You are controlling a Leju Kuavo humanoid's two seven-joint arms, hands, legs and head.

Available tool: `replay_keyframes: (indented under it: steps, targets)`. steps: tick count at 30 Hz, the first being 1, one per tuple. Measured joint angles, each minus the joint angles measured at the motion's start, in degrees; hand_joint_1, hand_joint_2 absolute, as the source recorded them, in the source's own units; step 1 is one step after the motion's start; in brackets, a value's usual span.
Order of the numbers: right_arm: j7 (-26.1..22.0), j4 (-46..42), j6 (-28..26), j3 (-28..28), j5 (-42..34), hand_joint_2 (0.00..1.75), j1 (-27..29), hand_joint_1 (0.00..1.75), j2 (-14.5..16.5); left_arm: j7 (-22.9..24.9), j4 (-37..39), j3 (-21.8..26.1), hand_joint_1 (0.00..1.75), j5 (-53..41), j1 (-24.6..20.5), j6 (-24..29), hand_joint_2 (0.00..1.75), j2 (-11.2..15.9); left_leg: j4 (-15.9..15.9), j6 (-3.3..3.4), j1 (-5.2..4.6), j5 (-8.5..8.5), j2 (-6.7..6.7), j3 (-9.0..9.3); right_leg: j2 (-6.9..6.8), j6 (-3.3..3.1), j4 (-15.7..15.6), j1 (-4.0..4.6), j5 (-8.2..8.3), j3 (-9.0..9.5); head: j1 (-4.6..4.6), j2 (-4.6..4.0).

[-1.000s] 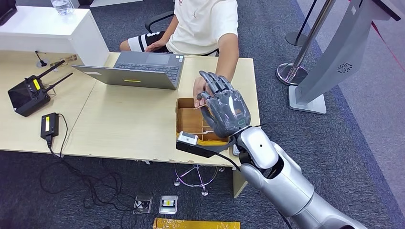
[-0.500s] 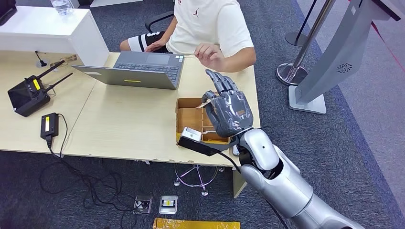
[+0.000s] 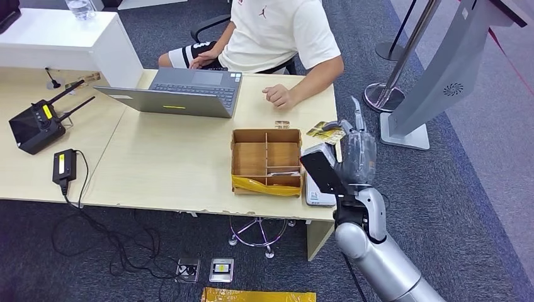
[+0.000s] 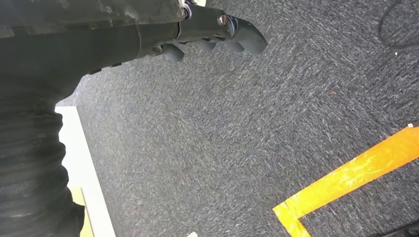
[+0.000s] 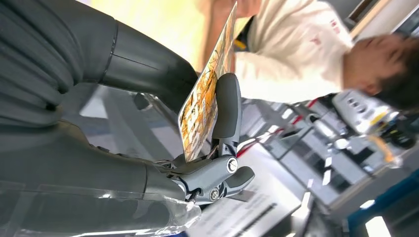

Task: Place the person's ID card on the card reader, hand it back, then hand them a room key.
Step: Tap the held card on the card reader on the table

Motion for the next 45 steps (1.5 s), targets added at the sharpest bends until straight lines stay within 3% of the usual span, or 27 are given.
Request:
replay_keyframes:
  steps: [15, 30, 45]
  targets:
    - [-3.5, 5.7, -1.4, -5.3, -0.5, 1.75, 7.2, 1.75, 1.4, 0.1, 0.0, -0.3, 0.0, -0.6, 0.1, 1.2, 1.75, -0.6, 0.0, -0.01, 0.01, -0.01, 0.05, 0.0, 0.07, 0.0, 0.0, 0.0, 0.0, -0.01, -0.01, 0.0]
    - [-3.1, 16.4, 0.3, -5.3, 1.6, 1.75, 7.4, 1.75, 4.8, 0.1, 0.0, -0.4, 0.0, 0.3, 0.0, 0.9, 1.75, -0.8, 0.0, -0.01, 0.0, -0.01, 0.06, 0.0, 0.07, 0.0, 0.0, 0.0, 0.0, -0.01, -0.01, 0.0]
    - [-0.9, 22.7, -0.7, -5.3, 1.7, 1.75, 7.3, 1.75, 6.3, 0.7, 0.0, -0.4, 0.0, 1.7, 0.0, 0.2, 1.75, -0.8, 0.0, -0.01, 0.0, 0.0, 0.06, 0.0, 0.08, 0.0, 0.0, 0.0, 0.0, 0.0, -0.01, 0.0]
